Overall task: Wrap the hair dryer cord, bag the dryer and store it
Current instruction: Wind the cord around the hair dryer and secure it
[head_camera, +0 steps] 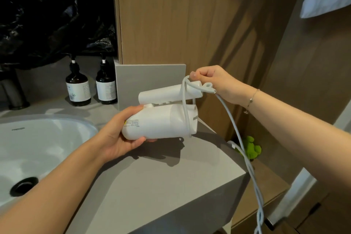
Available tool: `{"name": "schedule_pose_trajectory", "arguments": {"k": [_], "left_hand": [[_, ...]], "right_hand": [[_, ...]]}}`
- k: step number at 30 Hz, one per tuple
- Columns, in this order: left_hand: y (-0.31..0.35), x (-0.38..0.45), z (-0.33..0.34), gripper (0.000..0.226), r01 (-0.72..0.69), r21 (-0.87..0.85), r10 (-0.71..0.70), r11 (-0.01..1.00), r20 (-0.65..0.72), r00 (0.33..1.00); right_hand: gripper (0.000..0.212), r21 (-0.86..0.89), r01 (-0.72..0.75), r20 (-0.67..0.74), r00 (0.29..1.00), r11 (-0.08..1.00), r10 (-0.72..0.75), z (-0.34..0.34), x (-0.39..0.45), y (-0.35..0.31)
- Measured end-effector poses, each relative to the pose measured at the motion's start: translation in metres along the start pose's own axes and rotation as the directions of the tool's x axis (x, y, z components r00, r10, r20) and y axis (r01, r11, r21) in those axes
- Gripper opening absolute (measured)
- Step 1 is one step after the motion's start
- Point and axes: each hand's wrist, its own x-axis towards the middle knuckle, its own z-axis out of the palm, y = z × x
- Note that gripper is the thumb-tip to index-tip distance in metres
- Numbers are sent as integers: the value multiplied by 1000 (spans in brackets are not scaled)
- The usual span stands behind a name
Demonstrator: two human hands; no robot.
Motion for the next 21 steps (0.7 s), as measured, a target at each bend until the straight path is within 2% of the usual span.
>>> {"name": "schedule_pose_trajectory", "arguments": {"k": [2,6,10,16,21], "left_hand": [[1,0,0,36,37,-63,-36,997,17,999],[0,5,-5,40,107,-173,-100,979,53,994],[-2,8,-10,44,138,-245,-127,960,60,990],[-4,12,-12,48,119,-289,-120,950,16,993],[-7,14,-10,44,92,-335,-104,938,-18,994]], "right_hand": [[33,60,-33,-36,999,998,35,6,-1,11],[29,142,-82,-51,995,986,90,25,-5,29],[36,67,-72,-73,994,995,76,47,-4,36],[40,-17,-175,9,984,984,175,59,-9,40],[39,-145,-149,-40,989,978,145,73,-17,46]]}}
